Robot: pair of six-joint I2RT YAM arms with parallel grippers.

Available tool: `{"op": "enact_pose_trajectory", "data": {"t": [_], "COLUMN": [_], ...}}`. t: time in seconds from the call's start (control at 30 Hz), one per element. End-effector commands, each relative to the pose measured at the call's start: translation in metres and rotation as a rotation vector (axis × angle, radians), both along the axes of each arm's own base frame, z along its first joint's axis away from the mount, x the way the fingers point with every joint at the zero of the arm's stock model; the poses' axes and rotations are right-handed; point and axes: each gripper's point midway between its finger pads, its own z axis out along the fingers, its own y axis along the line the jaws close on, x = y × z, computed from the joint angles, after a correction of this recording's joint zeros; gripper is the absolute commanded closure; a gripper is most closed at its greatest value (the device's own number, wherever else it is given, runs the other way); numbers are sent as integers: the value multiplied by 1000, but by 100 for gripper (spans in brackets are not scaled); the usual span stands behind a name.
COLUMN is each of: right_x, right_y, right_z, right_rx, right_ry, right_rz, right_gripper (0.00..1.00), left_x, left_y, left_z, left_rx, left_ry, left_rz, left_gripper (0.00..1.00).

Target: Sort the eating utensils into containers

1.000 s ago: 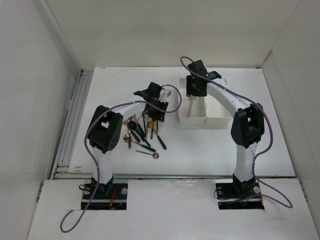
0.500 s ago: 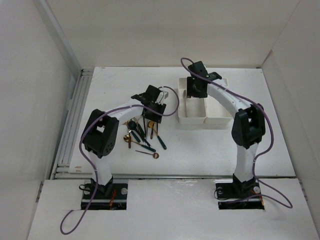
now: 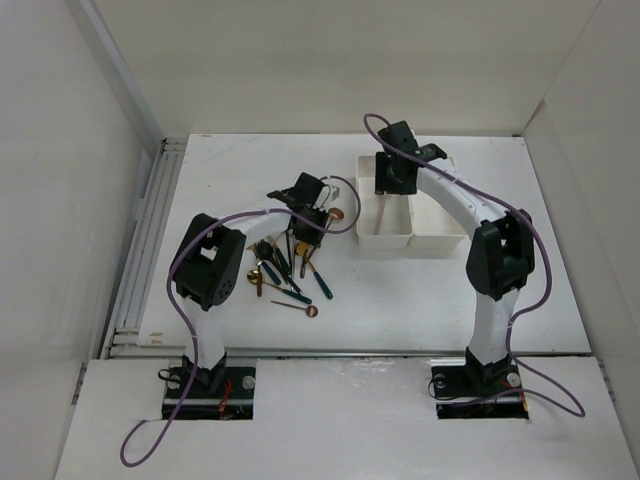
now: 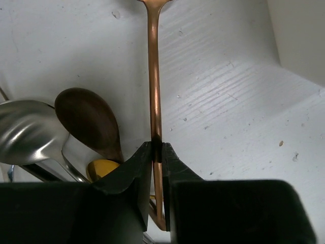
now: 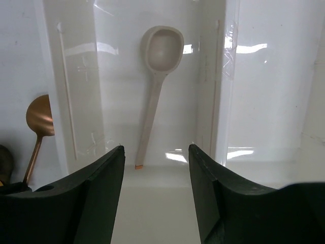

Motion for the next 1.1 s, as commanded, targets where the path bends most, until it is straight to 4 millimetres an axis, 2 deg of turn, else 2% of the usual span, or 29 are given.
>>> {"op": "enact_pose_trajectory", "data": {"t": [0.0,0.1,0.33,0.4,0.43,0.47,0.5,0.53,0.57,0.63,0.67,0.7,0.73,0.8,0.83,0.87,0.9,0.97,1.07], "right_x": [2,0,-2,-7,-7,-9,-11,-12,-13,-14,-17,-25,-23,-32,-41,-36,-43,-47,-39], "right_y": [-2,-4,-9,-11,-11,-9,-2,0,8,31,40,58,69,86,98,105,112,124,137], "right_z": [32,35,47,47,51,56,56,67,72,89,106,114,127,159,171,176,189,183,162], "right_rx": [25,18,19,16,19,35,45,70,86,195,250,346,416,597,713,804,919,992,1021], "right_ry": [-79,-82,-110,-102,-110,-115,-110,-135,-146,-175,-208,-201,-241,-285,-274,-326,-318,-287,-217], "right_rz": [-16,-21,-41,-41,-41,-32,-14,-4,29,107,145,206,237,262,321,346,331,332,291], "right_gripper": [41,41,41,41,41,41,41,41,41,40,40,40,36,33,33,31,29,29,29], "left_x": [-3,-2,-3,3,9,18,28,34,42,53,52,52,54,53,47,46,42,39,37], "left_y": [-4,-6,-6,-8,-9,-12,-5,-2,-3,3,2,0,0,-2,-5,-7,-8,-13,-16], "left_z": [1,2,-2,11,21,42,54,66,93,121,134,157,168,189,199,203,210,226,238], "left_rx": [-16,-24,-26,-56,-81,-122,-145,-162,-199,-228,-242,-265,-267,-288,-310,-325,-339,-372,-401], "left_ry": [17,12,24,5,-12,-48,-70,-88,-136,-199,-219,-263,-297,-322,-324,-327,-328,-345,-343], "left_rz": [-8,0,-4,-1,2,1,21,30,31,35,16,-5,-23,-33,-64,-76,-86,-111,-112], "left_gripper": [94,100,100,100,100,100,100,100,100,100,100,100,100,100,100,100,100,100,100]}}
